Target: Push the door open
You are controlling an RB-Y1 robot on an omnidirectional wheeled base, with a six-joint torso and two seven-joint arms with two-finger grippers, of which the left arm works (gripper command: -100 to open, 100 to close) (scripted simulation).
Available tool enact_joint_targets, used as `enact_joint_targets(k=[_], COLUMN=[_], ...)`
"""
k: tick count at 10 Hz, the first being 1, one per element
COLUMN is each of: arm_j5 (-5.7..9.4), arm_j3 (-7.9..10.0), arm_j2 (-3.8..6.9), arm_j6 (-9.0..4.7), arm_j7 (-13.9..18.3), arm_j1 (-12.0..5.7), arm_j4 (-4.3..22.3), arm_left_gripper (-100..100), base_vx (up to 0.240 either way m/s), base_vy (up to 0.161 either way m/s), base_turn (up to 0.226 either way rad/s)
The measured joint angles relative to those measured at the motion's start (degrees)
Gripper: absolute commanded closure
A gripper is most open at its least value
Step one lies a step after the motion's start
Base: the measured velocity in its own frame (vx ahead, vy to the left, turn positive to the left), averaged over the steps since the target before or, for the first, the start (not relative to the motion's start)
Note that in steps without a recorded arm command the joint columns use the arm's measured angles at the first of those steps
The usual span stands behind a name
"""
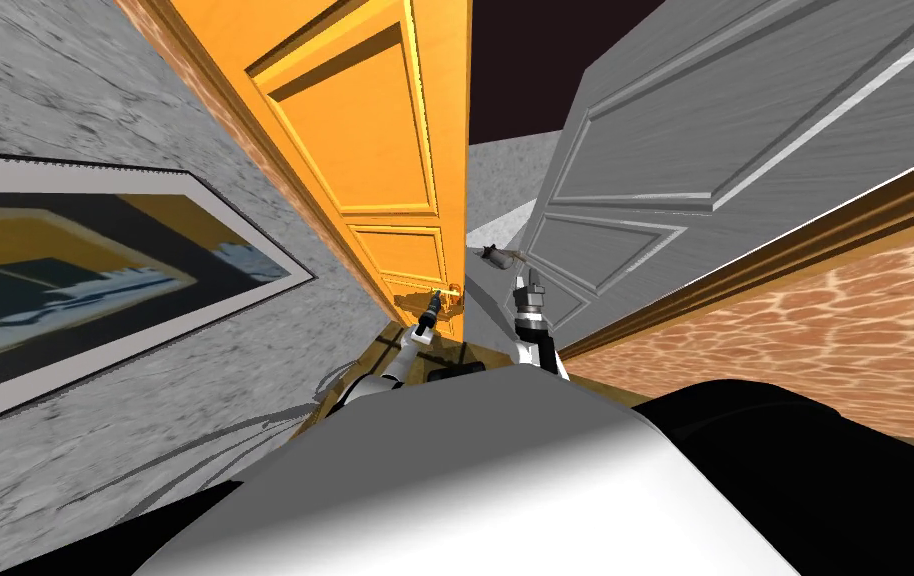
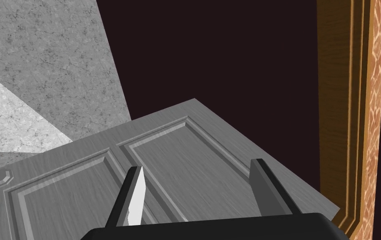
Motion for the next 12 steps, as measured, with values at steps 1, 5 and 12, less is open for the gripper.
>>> enact_joint_targets(k=[1, 5, 12], arm_j5=[0.05, 0.14, 0.40], arm_j3=[0.10, 0.38, 0.90], arm_j2=[-0.30, -2.02, -1.53], arm_j6=[-0.06, -0.25, -0.39], arm_j7=[0.0, -0.2, -0.3], arm_j1=[0.03, 0.04, -0.30], arm_j4=[0.0, 0.3, 1.4], arm_left_gripper=[-100, 100, 100], base_vx=[0.193, 0.056, 0.046], base_vy=[-0.076, -0.029, -0.038], base_turn=[-0.019, -0.008, 0.011])
